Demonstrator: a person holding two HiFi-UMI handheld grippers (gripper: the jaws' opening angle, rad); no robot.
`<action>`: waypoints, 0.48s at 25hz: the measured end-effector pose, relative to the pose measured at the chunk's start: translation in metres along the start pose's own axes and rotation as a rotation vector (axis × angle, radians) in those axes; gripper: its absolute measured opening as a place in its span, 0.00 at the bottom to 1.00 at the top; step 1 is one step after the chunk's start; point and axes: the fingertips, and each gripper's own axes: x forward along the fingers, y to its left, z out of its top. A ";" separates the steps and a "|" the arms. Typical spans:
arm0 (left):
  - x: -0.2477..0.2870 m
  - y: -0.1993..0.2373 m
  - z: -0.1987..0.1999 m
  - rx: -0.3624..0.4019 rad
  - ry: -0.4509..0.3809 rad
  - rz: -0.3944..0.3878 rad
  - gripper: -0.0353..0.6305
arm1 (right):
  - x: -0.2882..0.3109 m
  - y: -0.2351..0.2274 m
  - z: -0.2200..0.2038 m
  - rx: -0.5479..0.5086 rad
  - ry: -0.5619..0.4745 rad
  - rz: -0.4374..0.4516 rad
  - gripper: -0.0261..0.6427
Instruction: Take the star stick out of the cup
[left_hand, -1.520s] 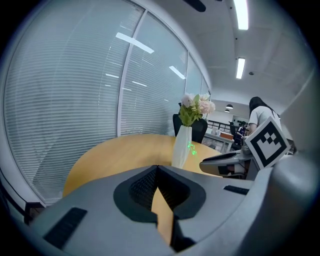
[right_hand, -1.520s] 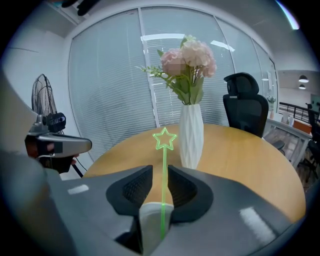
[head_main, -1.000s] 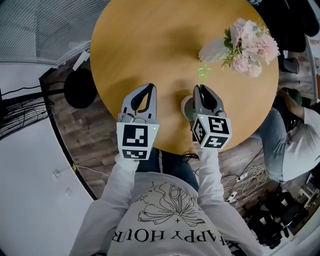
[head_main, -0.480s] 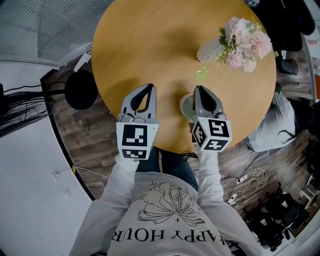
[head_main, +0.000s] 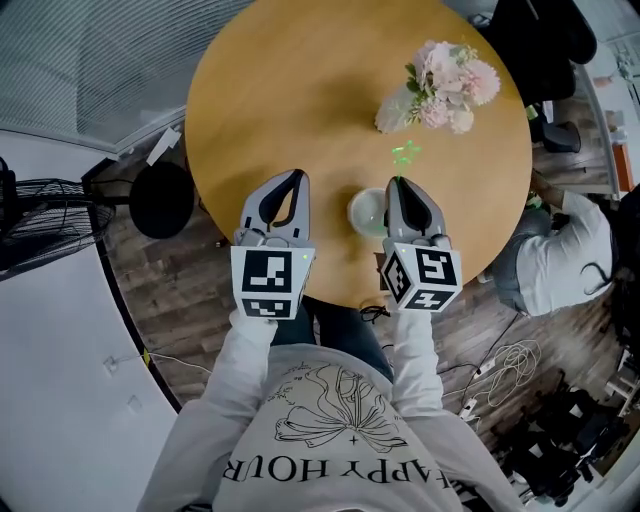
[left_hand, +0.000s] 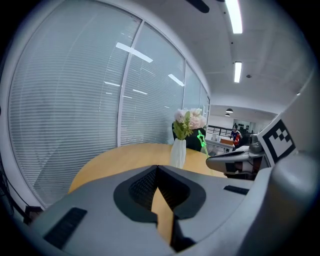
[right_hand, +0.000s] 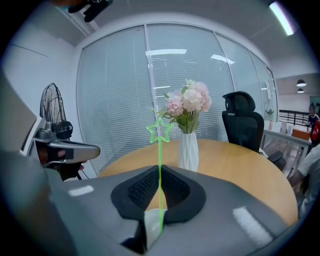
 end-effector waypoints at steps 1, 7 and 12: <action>0.000 -0.002 0.004 0.001 -0.007 0.000 0.06 | -0.003 -0.002 0.005 0.000 -0.011 -0.003 0.07; -0.012 -0.013 0.026 0.011 -0.050 0.000 0.06 | -0.028 -0.006 0.034 -0.001 -0.084 -0.019 0.07; -0.019 -0.022 0.046 0.020 -0.098 -0.001 0.06 | -0.045 -0.010 0.057 -0.001 -0.145 -0.030 0.07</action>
